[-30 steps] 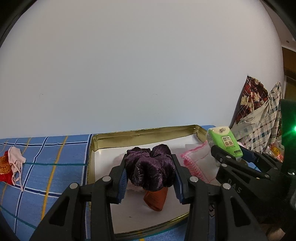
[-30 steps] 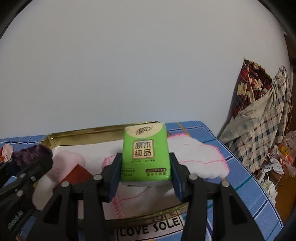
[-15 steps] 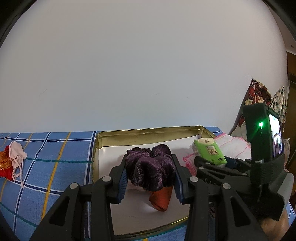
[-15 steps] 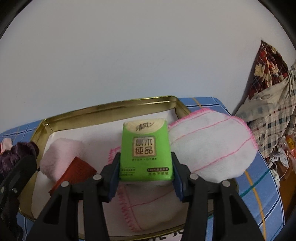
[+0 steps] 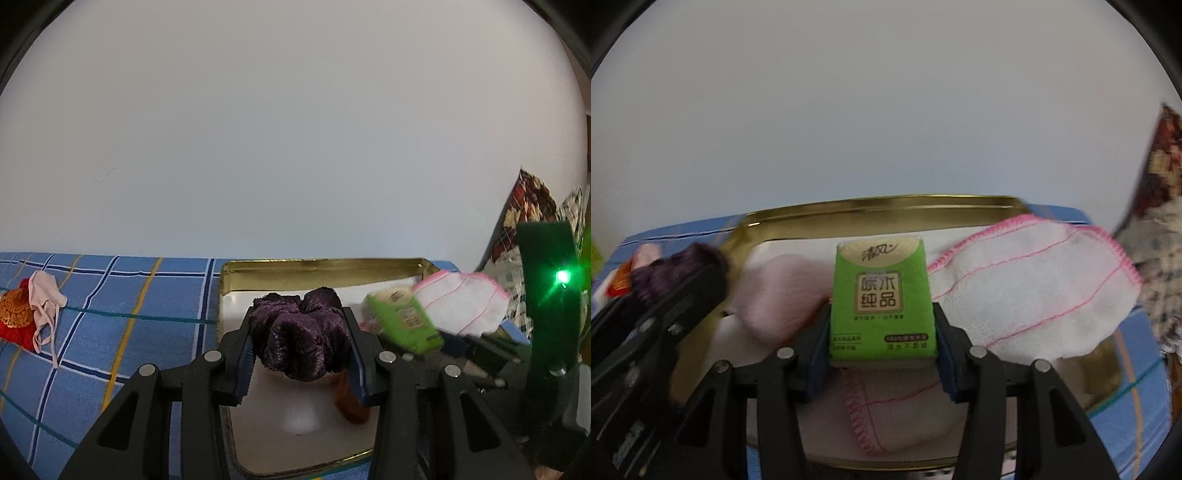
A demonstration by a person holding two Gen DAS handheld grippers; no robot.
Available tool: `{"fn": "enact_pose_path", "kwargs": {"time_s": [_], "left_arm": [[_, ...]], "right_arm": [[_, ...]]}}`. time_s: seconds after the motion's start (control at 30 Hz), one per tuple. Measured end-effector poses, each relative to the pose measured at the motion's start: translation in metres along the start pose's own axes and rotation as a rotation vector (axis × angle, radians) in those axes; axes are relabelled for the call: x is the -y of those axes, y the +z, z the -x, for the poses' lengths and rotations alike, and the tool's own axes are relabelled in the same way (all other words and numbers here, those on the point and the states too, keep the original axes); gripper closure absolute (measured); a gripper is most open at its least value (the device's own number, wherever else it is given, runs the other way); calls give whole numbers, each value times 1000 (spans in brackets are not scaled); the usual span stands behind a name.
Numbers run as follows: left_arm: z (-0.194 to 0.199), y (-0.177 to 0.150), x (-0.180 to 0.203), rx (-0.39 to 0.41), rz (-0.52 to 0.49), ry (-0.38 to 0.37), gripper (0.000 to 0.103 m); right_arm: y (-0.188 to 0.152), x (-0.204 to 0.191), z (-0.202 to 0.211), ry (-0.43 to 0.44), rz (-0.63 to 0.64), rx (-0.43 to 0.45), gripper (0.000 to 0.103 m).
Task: Organize soft objects
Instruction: 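Carry the tissue pack and scrunchie over the gold tin, then lower both items into the tin and open both tools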
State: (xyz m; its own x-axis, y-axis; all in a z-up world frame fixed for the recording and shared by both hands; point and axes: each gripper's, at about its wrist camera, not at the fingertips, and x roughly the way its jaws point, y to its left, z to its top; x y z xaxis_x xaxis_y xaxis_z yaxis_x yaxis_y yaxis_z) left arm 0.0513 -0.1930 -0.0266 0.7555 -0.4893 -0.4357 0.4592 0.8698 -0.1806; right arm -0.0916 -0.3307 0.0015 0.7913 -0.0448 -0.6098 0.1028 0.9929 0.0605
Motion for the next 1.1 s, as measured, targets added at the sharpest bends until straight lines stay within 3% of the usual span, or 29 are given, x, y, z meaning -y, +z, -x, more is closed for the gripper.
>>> {"fn": "enact_pose_path", "kwargs": {"time_s": [0.23,0.43,0.6,0.73,0.87,0.97,1.03,1.07,1.1], "left_arm": [[12,6,-4,59,46,-20,58],[9,5,0,68,31,-20,58],[0,4,6,40,10,-38,58],[-7,2,17,20,-23,-47,58],[-21,-1,22,-40,-35,-24,57],[-23,-2,19,-54,-21,-29,53],[-23,-2,19,-58,-13,-15,40],[-21,-2,18,-52,-7,-2,35],[-19,-2,18,-45,-4,9,22]], "right_arm": [[-1,15,2,328,-120,-36,53],[0,44,9,425,-282,-2,54],[5,47,33,202,-221,104,54],[3,45,35,-18,-154,99,53],[-2,49,24,-75,-148,41,53],[1,42,18,-94,-143,49,43],[0,42,24,-115,-156,78,28],[-3,40,25,-134,-160,95,26],[-5,41,28,-154,-165,120,25]]}}
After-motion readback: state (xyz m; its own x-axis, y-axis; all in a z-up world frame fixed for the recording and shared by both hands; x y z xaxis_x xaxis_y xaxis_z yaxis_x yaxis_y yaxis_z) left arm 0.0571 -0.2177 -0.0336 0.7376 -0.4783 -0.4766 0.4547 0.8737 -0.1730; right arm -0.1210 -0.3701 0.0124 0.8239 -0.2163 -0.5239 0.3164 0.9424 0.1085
